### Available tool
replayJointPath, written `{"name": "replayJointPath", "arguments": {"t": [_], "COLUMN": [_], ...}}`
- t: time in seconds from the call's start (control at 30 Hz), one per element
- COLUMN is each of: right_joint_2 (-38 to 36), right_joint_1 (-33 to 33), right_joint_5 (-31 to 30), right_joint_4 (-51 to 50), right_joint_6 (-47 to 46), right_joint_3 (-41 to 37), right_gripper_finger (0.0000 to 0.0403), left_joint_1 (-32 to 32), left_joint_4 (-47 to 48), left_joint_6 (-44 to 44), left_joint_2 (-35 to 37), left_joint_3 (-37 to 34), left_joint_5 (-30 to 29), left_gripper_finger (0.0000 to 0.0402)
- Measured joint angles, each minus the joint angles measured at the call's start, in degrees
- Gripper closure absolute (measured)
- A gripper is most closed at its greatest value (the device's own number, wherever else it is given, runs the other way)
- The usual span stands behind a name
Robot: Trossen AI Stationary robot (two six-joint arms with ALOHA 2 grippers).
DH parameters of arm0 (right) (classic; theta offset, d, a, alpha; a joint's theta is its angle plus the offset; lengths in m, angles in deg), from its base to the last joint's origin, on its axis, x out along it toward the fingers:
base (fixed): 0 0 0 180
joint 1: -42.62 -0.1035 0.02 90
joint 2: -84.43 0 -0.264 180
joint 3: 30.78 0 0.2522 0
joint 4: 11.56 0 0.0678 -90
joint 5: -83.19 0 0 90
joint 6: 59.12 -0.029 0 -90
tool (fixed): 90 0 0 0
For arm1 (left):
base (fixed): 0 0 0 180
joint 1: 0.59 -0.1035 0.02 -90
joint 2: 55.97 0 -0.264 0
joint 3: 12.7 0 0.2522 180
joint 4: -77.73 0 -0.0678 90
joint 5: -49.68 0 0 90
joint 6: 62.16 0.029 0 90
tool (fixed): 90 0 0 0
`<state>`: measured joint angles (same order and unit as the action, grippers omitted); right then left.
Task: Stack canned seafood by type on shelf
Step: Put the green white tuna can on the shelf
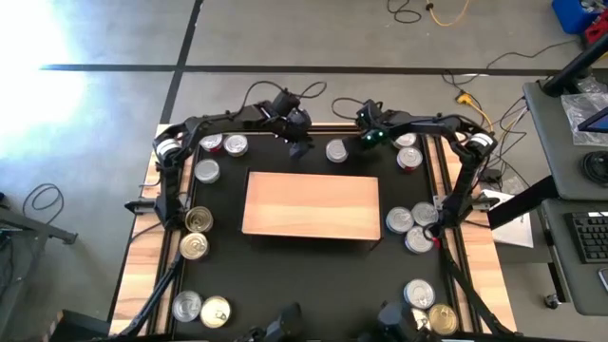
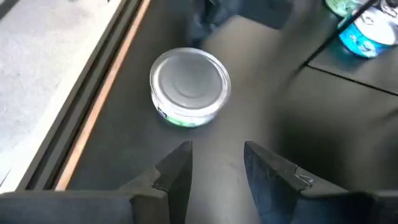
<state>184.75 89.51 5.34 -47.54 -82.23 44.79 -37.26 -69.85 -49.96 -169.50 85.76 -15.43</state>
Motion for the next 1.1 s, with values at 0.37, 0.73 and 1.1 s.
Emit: {"name": "replayJointPath", "arguments": {"t": [0.37, 0.73, 1.1], "right_joint_2": [-0.24, 1.25, 6.33], "right_joint_1": [-3.76, -3.24, -5.03], "right_joint_5": [13.62, -7.25, 2.63], "right_joint_4": [0.31, -0.12, 0.9], "right_joint_6": [-2.57, 3.2, -3.48], "right_joint_3": [6.04, 7.79, 8.01], "right_gripper_finger": [0.039, 0.039, 0.039], "left_joint_1": [-0.34, -0.19, 0.09], "left_joint_4": [1.82, 0.35, -4.7], "left_joint_6": [2.41, 3.87, 3.78], "left_joint_2": [-6.79, -10.56, -10.67], "left_joint_3": [1.53, 1.66, 1.67], "left_joint_5": [1.42, 1.25, 1.65], "left_gripper_finger": [0.0233, 0.0228, 0.0228]}}
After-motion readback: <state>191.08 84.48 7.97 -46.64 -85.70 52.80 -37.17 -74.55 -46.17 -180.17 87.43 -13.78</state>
